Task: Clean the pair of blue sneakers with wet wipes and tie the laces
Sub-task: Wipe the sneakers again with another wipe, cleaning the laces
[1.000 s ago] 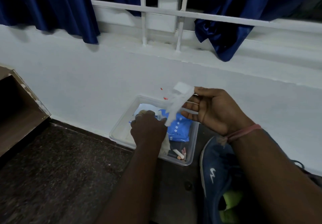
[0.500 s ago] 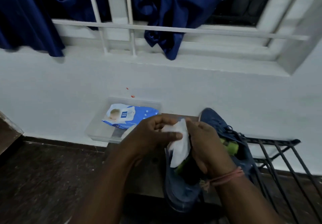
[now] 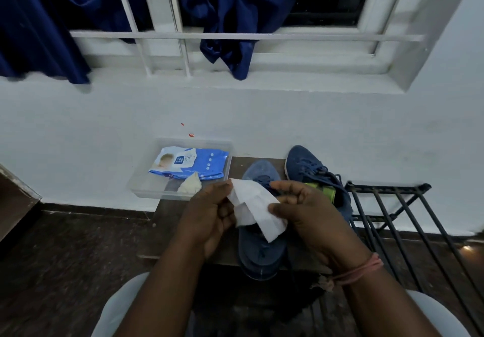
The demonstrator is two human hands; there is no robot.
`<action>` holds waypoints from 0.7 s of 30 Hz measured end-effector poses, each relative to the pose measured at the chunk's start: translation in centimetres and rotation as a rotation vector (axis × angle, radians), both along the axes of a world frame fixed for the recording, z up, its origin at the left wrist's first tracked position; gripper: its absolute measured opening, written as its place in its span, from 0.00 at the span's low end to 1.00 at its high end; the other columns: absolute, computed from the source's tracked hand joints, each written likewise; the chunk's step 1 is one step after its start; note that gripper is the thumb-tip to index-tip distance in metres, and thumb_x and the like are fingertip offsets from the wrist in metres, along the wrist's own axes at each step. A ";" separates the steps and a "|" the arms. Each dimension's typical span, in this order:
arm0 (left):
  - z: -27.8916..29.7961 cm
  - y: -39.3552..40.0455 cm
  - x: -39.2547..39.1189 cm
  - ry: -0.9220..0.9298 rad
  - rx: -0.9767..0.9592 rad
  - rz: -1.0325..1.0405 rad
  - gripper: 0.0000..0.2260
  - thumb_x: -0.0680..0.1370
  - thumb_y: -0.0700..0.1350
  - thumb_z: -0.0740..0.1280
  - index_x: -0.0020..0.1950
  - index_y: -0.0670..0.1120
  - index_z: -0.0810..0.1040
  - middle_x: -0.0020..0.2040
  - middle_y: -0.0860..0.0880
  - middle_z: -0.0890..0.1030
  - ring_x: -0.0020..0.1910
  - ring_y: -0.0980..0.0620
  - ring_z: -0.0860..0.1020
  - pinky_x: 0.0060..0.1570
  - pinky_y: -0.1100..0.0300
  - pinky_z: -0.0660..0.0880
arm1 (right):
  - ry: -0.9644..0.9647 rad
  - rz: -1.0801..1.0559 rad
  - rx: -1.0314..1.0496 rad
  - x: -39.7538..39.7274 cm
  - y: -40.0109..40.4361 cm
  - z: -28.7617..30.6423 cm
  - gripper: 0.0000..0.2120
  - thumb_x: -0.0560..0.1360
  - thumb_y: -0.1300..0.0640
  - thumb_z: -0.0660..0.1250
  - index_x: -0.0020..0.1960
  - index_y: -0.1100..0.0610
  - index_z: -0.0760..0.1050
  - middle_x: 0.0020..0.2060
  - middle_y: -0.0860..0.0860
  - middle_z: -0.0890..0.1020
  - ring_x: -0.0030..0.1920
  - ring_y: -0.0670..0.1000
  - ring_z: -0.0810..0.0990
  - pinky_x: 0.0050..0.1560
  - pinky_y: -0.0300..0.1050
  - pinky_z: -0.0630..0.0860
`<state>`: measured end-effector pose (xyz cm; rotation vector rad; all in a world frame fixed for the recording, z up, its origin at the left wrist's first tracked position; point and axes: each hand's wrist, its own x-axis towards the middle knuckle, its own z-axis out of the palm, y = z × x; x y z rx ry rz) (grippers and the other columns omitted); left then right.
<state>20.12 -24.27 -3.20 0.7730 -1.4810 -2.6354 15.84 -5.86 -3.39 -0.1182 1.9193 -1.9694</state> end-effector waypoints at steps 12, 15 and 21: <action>-1.1 0.8 -0.9 0.061 -0.397 0.113 0.18 0.66 0.40 0.81 0.52 0.49 0.80 0.55 0.43 0.84 0.53 0.42 0.83 0.49 0.45 0.83 | 0.123 0.019 0.127 -0.8 -0.3 -0.1 0.08 0.75 0.64 0.72 0.52 0.54 0.82 0.45 0.53 0.87 0.47 0.57 0.86 0.50 0.58 0.84; -0.9 1.2 -0.4 0.164 -0.899 0.157 0.19 0.70 0.39 0.79 0.54 0.56 0.78 0.53 0.56 0.83 0.51 0.55 0.82 0.51 0.51 0.82 | 0.135 -0.098 0.097 -0.5 -0.9 0.0 0.07 0.76 0.62 0.71 0.53 0.54 0.78 0.49 0.54 0.84 0.43 0.55 0.86 0.42 0.53 0.84; -0.3 3.8 1.3 0.434 -0.994 -0.035 0.26 0.77 0.44 0.67 0.69 0.68 0.70 0.57 0.56 0.84 0.54 0.57 0.83 0.52 0.55 0.80 | -0.002 -0.139 -0.052 0.5 -2.2 -0.3 0.18 0.73 0.44 0.75 0.57 0.52 0.77 0.50 0.55 0.85 0.48 0.55 0.86 0.51 0.58 0.83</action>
